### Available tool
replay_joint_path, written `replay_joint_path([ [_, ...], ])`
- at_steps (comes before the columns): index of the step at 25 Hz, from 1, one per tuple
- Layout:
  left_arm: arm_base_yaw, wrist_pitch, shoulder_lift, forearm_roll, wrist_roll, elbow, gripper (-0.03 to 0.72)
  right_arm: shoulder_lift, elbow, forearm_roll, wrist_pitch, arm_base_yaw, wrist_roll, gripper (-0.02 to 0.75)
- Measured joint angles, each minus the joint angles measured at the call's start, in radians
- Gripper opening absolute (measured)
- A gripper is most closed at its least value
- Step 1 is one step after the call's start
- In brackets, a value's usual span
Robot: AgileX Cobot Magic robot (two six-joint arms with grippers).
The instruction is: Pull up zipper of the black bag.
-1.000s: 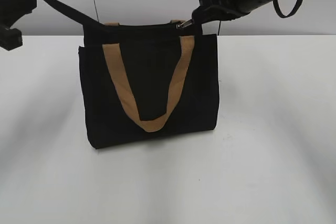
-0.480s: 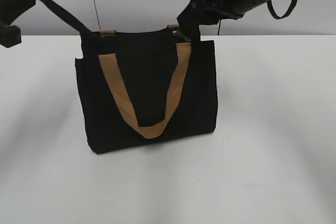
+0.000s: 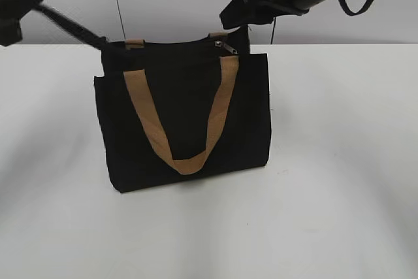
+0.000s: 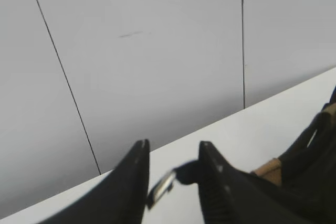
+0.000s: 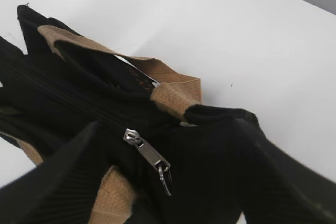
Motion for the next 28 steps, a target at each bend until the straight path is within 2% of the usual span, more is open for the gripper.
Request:
replay_joint_path([
  [4, 0.0, -0.001, 0.0, -0.103, 0.0, 0.0, 0.42, 0.0, 0.0, -0.001, 0.0, 0.0, 0.001, 0.559],
  [7, 0.0, -0.001, 0.0, -0.149, 0.0, 0.0, 0.485, 0.0, 0.0, -0.001, 0.001, 0.0, 0.001, 0.559],
  [13, 0.0, 0.009, 0.0, -0.166, 0.0, 0.0, 0.505, 0.0, 0.0, -0.002, 0.003, 0.0, 0.001, 0.559],
  [15, 0.0, 0.052, 0.0, -0.215, 0.0, -0.002, 0.506, 0.0, 0.0, -0.006, 0.003, 0.0, 0.001, 0.559],
  [20, 0.015, 0.292, 0.019, -0.447, 0.0, -0.005, 0.507, 0.0, 0.0, -0.05, 0.006, 0.0, 0.031, 0.559],
  [23, 0.013, 0.443, 0.044, -0.498, 0.0, -0.006, 0.507, 0.0, 0.0, -0.084, 0.021, 0.0, 0.062, 0.559],
  [28, -0.001, 0.707, 0.053, -0.52, 0.0, -0.065, 0.507, -0.002, 0.0, -0.168, 0.099, -0.029, 0.173, 0.559],
])
